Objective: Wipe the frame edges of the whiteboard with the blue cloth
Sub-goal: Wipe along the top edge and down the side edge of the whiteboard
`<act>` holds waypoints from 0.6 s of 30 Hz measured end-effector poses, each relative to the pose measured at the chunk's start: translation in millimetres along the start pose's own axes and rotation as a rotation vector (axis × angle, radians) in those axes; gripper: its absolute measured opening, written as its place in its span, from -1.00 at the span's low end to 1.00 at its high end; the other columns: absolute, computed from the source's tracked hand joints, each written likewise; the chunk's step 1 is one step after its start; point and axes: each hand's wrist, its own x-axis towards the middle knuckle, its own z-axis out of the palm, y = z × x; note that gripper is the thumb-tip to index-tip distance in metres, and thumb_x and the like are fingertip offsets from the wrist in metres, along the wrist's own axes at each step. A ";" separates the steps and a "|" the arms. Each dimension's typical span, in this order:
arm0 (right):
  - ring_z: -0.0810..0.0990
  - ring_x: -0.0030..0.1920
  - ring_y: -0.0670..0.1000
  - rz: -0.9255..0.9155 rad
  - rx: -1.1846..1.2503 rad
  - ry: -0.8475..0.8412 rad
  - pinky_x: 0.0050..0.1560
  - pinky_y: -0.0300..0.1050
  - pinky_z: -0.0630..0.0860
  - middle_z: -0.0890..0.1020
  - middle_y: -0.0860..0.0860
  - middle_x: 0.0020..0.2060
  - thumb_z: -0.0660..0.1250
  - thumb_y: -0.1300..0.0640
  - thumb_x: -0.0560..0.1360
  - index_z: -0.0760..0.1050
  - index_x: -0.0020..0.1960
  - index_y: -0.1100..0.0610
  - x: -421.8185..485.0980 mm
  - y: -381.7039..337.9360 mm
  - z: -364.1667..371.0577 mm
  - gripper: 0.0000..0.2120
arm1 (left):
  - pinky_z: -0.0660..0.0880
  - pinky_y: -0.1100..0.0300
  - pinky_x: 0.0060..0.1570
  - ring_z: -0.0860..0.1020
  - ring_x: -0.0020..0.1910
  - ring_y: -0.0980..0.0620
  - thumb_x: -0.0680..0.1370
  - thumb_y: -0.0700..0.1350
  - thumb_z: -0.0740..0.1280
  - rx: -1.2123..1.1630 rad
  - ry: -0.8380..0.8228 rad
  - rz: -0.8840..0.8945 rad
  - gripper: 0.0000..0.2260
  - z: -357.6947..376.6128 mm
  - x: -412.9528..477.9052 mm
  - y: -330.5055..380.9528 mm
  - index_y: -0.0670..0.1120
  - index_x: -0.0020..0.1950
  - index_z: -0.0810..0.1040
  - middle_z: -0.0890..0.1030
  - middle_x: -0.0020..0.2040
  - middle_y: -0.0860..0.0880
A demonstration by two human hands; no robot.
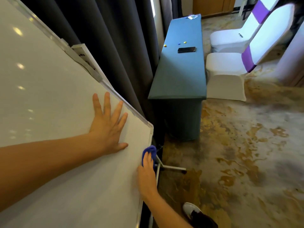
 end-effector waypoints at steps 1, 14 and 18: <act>-0.14 0.55 -0.04 0.053 0.046 -0.032 0.50 -0.14 -0.12 -0.11 -0.07 0.58 0.06 0.14 0.58 -0.21 0.57 0.03 -17.0 4.5 12.0 -0.34 | -0.28 -0.63 0.21 -0.32 0.40 -0.60 0.32 0.56 -0.17 0.005 0.005 0.005 -0.04 3.0 -1.7 -1.1 0.02 0.58 -0.20 -0.21 0.58 -0.26; 0.08 0.53 0.27 0.041 0.063 0.121 0.41 0.41 0.17 0.03 0.10 0.58 0.10 -0.37 0.46 -0.15 0.51 -0.31 59.2 -57.7 -11.7 -0.28 | -0.32 -0.59 0.24 -0.31 0.42 -0.57 0.34 0.56 -0.12 0.050 -0.023 0.017 -0.03 6.6 -16.8 7.7 0.02 0.58 -0.20 -0.22 0.58 -0.26; -0.13 0.57 0.13 -0.063 0.000 0.119 0.48 0.37 0.02 -0.08 -0.08 0.59 0.04 -0.45 0.38 -0.28 0.48 -0.32 47.5 -42.9 -2.3 -0.19 | -0.32 -0.59 0.24 -0.32 0.42 -0.56 0.33 0.57 -0.13 0.054 -0.003 0.007 -0.02 6.8 -12.1 7.0 0.00 0.57 -0.22 -0.22 0.58 -0.26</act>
